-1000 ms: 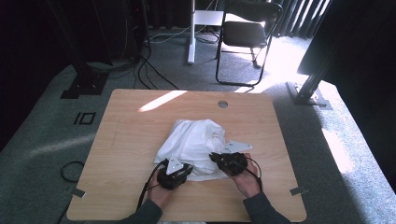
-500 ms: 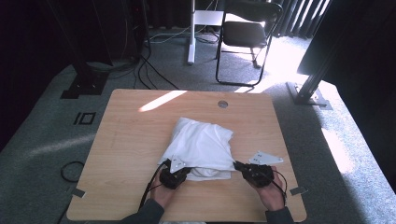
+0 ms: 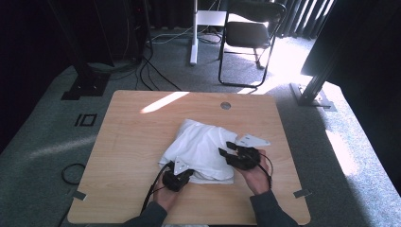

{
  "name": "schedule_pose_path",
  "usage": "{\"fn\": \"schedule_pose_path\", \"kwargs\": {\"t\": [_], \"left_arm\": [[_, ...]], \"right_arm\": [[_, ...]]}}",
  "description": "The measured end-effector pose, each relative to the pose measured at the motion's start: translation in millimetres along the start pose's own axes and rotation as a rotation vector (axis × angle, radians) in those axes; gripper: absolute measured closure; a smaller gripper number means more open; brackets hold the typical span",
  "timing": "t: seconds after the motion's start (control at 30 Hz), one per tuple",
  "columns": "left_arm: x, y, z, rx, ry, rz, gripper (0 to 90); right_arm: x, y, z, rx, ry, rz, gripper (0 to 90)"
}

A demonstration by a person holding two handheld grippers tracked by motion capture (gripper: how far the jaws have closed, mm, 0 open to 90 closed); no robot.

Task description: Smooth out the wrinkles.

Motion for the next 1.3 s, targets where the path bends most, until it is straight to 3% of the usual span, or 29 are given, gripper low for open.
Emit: {"fn": "schedule_pose_path", "kwargs": {"t": [0.1,0.17,0.2,0.33,0.37,0.4,0.43,0.57,0.63,0.7,0.77,0.87,0.93,1.0,1.03,1.1,1.13,1.2,1.27,1.3], "left_arm": [[0.8,0.6,-1.6,-0.019,-0.010,-0.008,90.0],[1.0,0.7,-2.4,-0.027,-0.013,-0.011,90.0],[1.0,0.6,-2.0,-0.029,-0.010,-0.011,90.0],[1.2,0.3,-0.9,-0.047,-0.004,-0.011,90.0],[1.2,0.3,-0.9,-0.047,-0.004,-0.011,90.0],[1.1,0.2,-1.2,-0.050,-0.003,-0.013,90.0],[1.0,0.3,-1.5,-0.050,-0.003,-0.016,90.0],[1.2,0.3,-1.8,-0.058,-0.008,-0.016,90.0],[1.2,0.3,-1.9,-0.059,-0.009,-0.016,90.0],[1.5,0.6,-2.0,-0.054,-0.010,-0.016,90.0],[1.5,0.6,-1.9,-0.052,-0.010,-0.015,90.0],[1.7,0.5,-1.0,-0.048,-0.004,-0.013,90.0],[1.7,0.5,-1.3,-0.051,-0.007,-0.013,90.0],[1.7,0.5,-1.1,-0.050,-0.006,-0.014,90.0],[1.7,0.5,-1.2,-0.051,-0.006,-0.014,90.0],[1.6,0.5,-1.2,-0.053,-0.004,-0.015,90.0],[1.7,0.5,-1.4,-0.055,-0.006,-0.014,90.0],[1.8,0.7,-2.3,-0.065,-0.013,-0.015,90.0],[1.8,0.6,-2.3,-0.072,-0.014,-0.015,90.0],[1.9,0.6,-1.8,-0.070,-0.009,-0.014,90.0]], "right_arm": [[30.4,1.6,-3.9,-0.023,-0.013,-0.098,59.3],[40.3,-3.8,-5.1,-0.017,-0.001,-0.136,82.0],[39.6,-6.5,-6.1,-0.014,-0.001,-0.135,88.1],[9.5,-11.1,-12.4,-0.035,-0.023,-0.063,89.2],[9.5,-11.1,-12.4,-0.035,-0.023,-0.063,89.2],[-1.0,-11.8,-12.4,-0.038,-0.030,-0.041,89.2],[-25.1,-15.4,-11.3,-0.017,-0.031,0.016,89.2],[-32.5,-20.4,-12.5,-0.030,-0.052,0.006,89.1],[-33.1,-42.9,-13.6,-0.010,-0.039,-0.049,89.0],[-25.3,-59.1,-14.4,0.007,0.013,-0.116,87.1],[-24.4,-64.5,-11.2,0.017,0.018,-0.114,75.2],[-34.4,-51.7,4.4,0.061,-0.081,-0.028,64.2],[-36.6,-41.2,17.2,0.069,-0.155,-0.012,58.9],[-35.1,-37.3,23.5,0.076,-0.179,-0.016,54.7],[-21.9,-35.3,39.6,0.103,-0.215,-0.062,50.9],[-16.5,-36.8,43.1,0.110,-0.219,-0.080,50.4],[-9.1,-39.7,46.5,0.119,-0.208,-0.109,54.3],[0.3,-46.3,48.9,0.108,-0.177,-0.147,80.6],[-1.8,-51.0,49.3,0.106,-0.199,-0.153,87.3],[-13.2,-53.9,53.1,0.129,-0.223,-0.117,88.2]]}}
Point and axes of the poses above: each handheld gripper's, and its own axes: x roughly forward along the jaws, y roughly out of its top, z roughly to its right, the point moved 2 cm from there along x, roughly forward along the jaws, and after that the axes turned 10 degrees about -x, right-handed, at the moved point
